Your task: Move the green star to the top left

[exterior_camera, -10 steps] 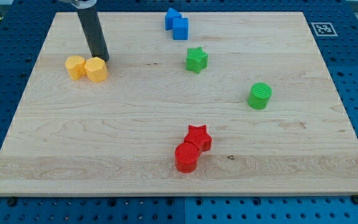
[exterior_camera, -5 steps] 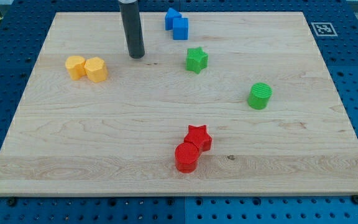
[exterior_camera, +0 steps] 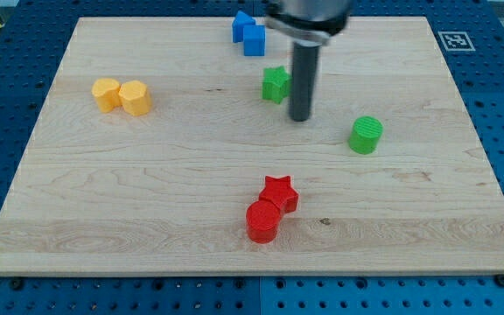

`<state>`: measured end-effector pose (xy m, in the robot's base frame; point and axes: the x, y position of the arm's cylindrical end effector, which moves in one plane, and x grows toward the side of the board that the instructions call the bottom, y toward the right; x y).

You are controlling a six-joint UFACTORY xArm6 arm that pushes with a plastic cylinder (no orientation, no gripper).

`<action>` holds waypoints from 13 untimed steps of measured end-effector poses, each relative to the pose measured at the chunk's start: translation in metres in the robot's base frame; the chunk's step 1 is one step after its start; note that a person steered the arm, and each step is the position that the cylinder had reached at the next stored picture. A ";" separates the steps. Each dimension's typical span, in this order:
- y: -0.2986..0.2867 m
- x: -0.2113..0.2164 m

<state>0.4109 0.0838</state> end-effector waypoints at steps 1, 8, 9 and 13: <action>0.003 -0.002; -0.092 -0.068; -0.116 -0.085; -0.188 -0.143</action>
<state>0.2679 -0.1040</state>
